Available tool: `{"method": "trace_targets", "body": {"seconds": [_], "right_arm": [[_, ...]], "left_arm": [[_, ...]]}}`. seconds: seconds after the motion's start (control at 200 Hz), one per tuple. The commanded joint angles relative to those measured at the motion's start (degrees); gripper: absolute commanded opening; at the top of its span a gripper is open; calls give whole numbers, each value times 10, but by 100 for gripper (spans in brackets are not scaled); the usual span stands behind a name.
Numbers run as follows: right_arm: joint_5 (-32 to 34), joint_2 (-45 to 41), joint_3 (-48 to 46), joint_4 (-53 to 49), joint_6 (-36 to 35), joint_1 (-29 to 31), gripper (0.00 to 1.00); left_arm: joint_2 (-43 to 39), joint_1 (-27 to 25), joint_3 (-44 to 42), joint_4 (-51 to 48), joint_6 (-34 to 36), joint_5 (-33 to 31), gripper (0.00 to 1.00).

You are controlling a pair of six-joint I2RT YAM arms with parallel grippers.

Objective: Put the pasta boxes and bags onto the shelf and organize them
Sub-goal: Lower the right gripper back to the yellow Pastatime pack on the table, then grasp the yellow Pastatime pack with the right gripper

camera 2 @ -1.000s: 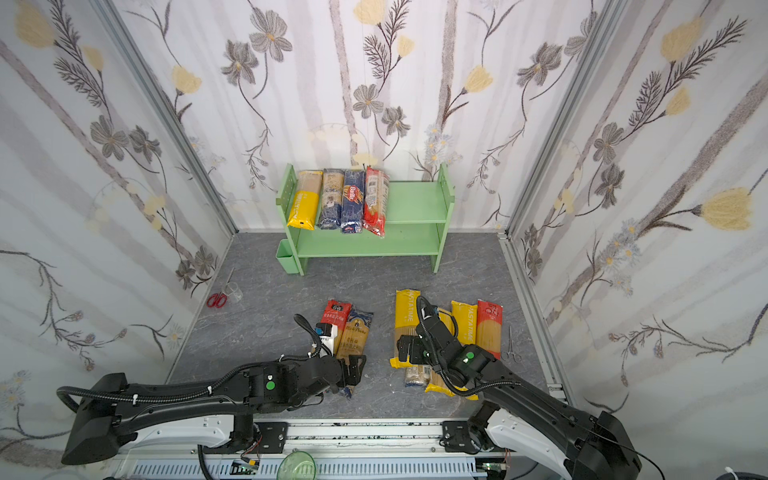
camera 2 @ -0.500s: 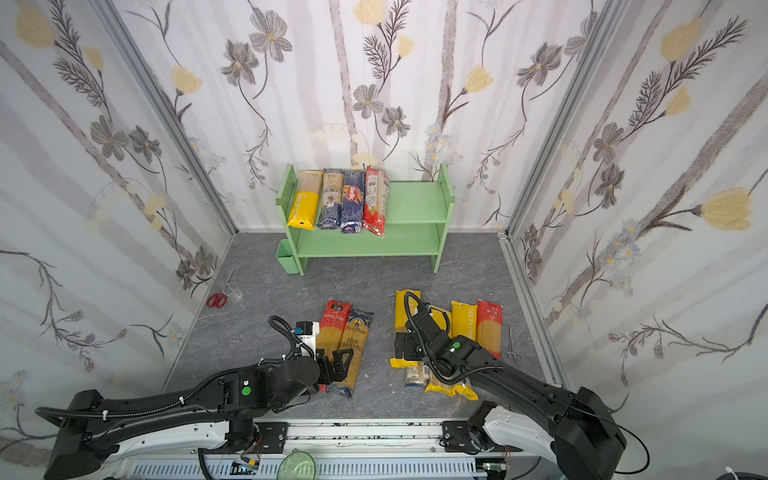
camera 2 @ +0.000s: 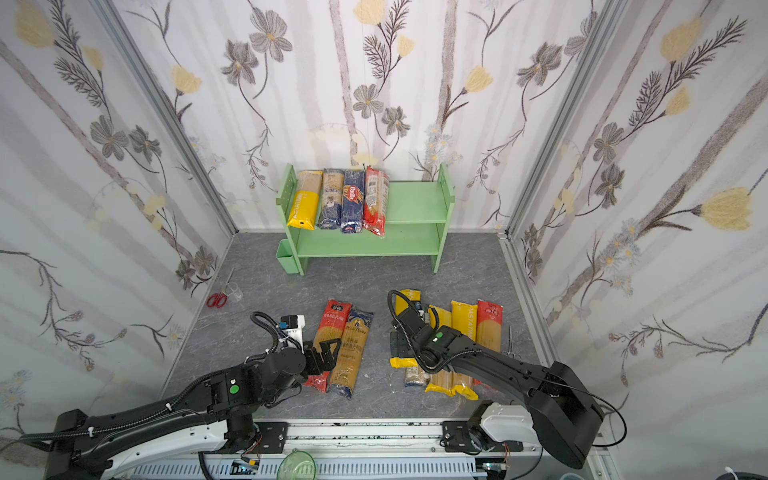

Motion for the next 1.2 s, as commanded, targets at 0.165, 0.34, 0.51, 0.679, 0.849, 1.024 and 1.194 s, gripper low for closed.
{"method": "trace_targets", "body": {"seconds": [0.165,0.34,0.51,0.679,0.849,1.024,1.194], "right_arm": [[78,102,70,-42,8,21,91],[97,184,109,-70,20,39,90],[128,242,143,-114,47,51,90],[124,262,147,-114,56,51,89],[119,287,144,-110,64,50,69],[99,287,126,-80,66,50,47],[75,251,99,-46,61,47,33]], "left_arm": [[-43,4,-10,-5,17,0,100],[-85,5,-22,-10,18,2,100],[-114,6,-29,-19,20,1,100],[-125,7,-25,-29,27,1,100],[-126,8,-20,-35,37,-2,100],[-127,9,-13,-39,39,-1,100],[-124,10,-7,-42,38,-5,100]]}}
